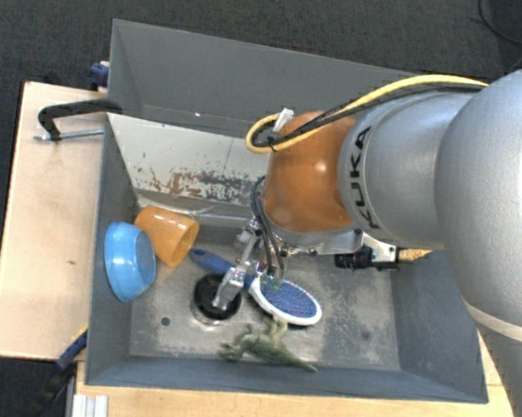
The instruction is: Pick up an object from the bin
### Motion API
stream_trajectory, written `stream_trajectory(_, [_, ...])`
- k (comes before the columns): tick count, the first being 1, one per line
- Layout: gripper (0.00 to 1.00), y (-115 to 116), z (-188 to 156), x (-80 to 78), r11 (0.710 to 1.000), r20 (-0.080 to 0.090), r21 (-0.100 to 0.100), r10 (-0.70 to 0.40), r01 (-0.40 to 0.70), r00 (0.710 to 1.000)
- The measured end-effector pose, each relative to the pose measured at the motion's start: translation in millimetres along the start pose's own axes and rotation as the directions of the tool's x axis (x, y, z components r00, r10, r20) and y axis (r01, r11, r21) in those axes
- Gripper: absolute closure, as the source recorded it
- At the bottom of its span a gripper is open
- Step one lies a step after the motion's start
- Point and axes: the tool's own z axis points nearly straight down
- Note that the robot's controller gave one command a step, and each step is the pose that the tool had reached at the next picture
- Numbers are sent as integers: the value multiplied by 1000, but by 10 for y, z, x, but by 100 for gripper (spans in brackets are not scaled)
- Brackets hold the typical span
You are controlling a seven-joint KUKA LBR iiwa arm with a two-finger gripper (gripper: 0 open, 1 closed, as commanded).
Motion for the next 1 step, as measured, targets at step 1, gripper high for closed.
stream_trajectory(1, [0, -439, -10, -108, 998, -4, 0, 61, -61, 998])
